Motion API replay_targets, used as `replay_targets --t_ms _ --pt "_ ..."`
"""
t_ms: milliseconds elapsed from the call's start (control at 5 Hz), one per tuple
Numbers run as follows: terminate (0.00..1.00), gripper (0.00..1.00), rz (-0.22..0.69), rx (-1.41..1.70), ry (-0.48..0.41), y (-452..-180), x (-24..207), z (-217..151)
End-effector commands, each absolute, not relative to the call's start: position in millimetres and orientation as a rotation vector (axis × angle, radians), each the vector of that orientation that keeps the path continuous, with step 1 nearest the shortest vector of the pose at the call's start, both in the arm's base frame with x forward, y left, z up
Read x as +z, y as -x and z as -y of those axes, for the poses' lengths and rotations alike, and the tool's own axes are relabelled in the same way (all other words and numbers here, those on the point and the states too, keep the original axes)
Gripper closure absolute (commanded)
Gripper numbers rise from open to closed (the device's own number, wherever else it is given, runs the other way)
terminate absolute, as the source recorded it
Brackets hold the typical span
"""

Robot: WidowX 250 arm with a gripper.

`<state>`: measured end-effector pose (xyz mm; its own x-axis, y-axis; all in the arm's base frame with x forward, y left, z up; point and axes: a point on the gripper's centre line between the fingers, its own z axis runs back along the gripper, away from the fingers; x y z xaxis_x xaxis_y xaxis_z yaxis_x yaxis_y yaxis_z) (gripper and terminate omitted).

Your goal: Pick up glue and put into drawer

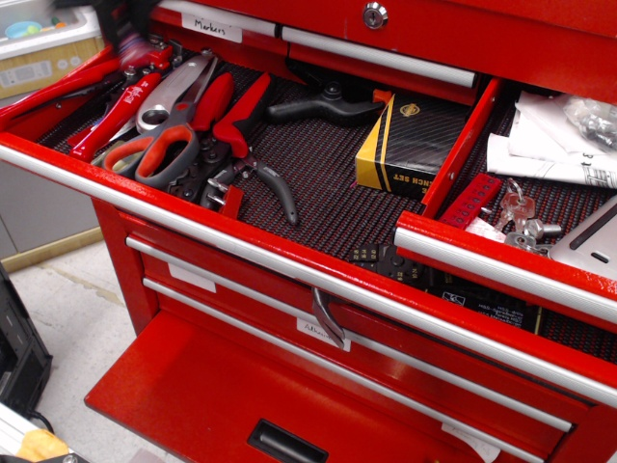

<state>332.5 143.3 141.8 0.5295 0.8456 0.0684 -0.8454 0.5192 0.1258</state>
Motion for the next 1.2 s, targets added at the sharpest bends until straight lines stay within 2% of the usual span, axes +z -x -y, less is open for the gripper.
replay_targets --t_ms 0,200,400,600,800,1000 --pt "0.00 1.00 0.157 0.988 -0.187 -338.2 182.5 -60.9" --pt "0.00 1.00 0.193 0.929 -0.229 -333.2 192.6 -9.8" --pt "0.00 1.00 0.224 0.918 -0.222 -334.1 208.6 40.2" --pt "0.00 1.00 0.247 0.957 -0.215 -344.0 217.0 69.5" --pt "0.00 1.00 0.342 0.990 -0.131 -338.1 212.8 91.2" --pt "0.00 0.00 0.355 1.017 -0.157 -340.3 212.2 102.3"
